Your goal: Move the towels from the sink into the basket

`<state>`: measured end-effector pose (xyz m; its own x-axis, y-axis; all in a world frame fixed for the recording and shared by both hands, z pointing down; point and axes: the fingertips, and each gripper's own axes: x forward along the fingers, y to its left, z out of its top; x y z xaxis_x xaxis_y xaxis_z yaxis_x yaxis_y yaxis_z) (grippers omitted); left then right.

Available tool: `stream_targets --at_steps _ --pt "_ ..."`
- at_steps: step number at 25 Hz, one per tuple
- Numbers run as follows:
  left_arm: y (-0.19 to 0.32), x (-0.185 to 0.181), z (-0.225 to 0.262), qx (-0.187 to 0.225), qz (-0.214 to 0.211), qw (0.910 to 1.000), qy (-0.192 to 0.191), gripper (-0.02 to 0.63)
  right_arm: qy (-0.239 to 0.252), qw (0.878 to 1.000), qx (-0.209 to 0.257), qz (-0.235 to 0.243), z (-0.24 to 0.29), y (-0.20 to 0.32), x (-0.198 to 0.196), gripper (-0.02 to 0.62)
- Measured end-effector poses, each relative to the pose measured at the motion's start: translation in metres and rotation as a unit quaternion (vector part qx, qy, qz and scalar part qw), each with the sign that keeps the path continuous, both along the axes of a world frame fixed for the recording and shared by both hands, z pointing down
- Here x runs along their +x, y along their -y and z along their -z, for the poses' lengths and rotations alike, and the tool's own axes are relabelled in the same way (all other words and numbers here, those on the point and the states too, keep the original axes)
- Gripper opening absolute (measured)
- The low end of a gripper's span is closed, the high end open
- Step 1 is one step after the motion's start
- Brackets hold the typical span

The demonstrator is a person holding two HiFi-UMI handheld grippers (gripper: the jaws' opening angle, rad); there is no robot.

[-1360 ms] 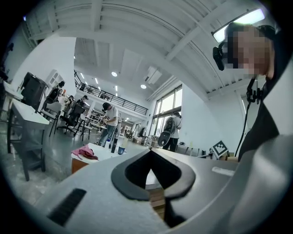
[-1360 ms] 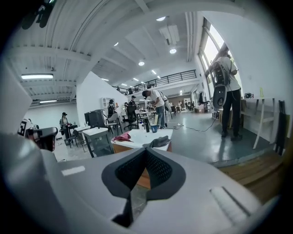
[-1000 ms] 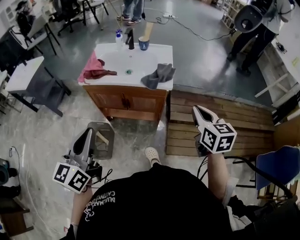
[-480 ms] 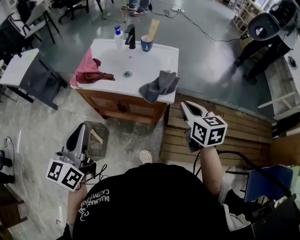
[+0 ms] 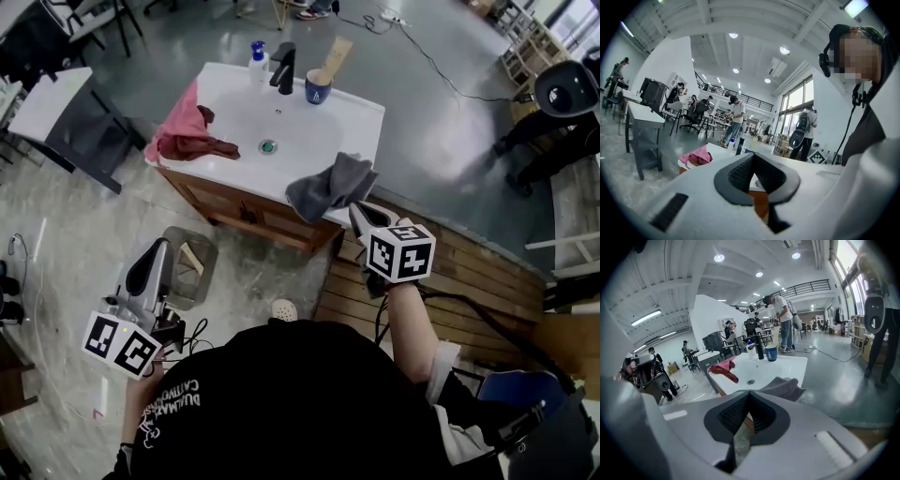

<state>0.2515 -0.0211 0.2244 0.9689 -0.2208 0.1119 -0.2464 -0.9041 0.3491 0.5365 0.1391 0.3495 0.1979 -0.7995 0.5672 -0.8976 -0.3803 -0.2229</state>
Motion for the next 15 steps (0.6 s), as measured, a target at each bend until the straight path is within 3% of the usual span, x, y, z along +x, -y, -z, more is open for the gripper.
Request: stream_targets --at_steps 5,7,8,13,15 --pt "0.01 -0.002 -0.006 -0.004 0.026 0.9994 0.024 0.002 0.023 0.999 -0.032 0.024 -0.03 0.021 0.012 0.022" --pt "0.014 -0.005 -0.007 -0.007 0.036 0.9989 0.03 0.002 0.055 0.997 -0.039 0.034 -0.042 0.03 0.009 0.176" --pt "0.016 -0.006 -0.008 -0.008 0.04 0.9986 0.033 0.002 0.069 0.996 -0.04 0.036 -0.047 0.034 0.009 0.189" --pt "0.02 -0.007 -0.013 -0.009 0.051 0.9976 0.045 0.002 0.078 0.995 -0.058 0.033 -0.074 0.044 0.014 0.209" --pt "0.021 -0.007 -0.015 -0.012 0.053 0.9973 0.048 0.002 0.07 0.994 -0.078 0.038 -0.082 0.047 0.014 0.188"
